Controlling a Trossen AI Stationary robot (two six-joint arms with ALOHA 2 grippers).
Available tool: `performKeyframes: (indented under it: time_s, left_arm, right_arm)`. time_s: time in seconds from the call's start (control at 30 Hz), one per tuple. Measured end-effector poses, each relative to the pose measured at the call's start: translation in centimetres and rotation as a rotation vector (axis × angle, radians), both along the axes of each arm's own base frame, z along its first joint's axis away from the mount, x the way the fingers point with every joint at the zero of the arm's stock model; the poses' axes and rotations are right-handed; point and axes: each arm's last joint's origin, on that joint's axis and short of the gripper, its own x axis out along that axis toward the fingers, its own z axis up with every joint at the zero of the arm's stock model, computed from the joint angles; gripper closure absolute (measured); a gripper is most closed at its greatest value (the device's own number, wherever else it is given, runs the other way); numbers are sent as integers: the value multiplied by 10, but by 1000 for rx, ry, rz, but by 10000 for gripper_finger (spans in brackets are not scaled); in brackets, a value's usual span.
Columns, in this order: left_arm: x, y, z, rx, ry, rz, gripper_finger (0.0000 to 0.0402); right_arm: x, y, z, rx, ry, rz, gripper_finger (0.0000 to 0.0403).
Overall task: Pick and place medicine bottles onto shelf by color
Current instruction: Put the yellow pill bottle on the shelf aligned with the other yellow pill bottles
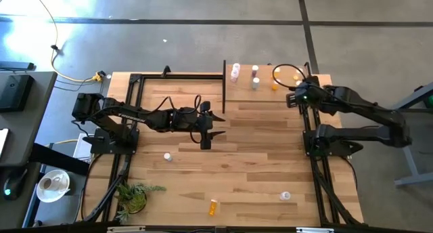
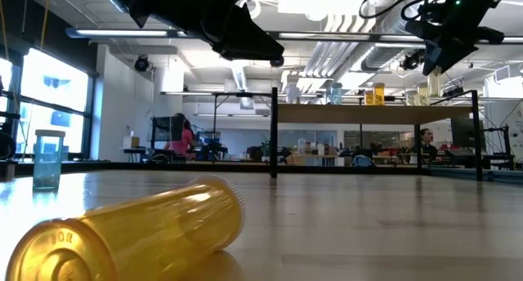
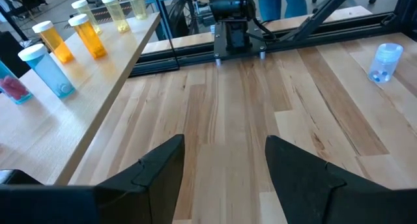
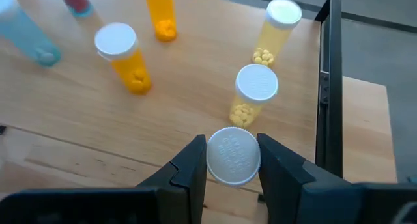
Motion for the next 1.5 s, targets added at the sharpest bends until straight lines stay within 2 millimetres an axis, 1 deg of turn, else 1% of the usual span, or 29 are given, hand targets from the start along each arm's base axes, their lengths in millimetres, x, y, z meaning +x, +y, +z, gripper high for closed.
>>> performKeyframes:
  time_s: [0.4, 0.8, 1.37, 1.5]
  left_arm:
    - [0, 0, 0, 1, 0, -1, 199]
    - [0, 0, 0, 2, 1, -1, 198]
    - [0, 0, 0, 2, 2, -1, 199]
    - [0, 0, 0, 2, 1, 0, 197]
  right_arm:
    - [15, -13, -11, 48, 78, -50, 300]
    - [15, -15, -12, 50, 91, -63, 298]
    - [15, -15, -13, 51, 103, -64, 249]
    - [14, -15, -12, 39, 106, -70, 245]
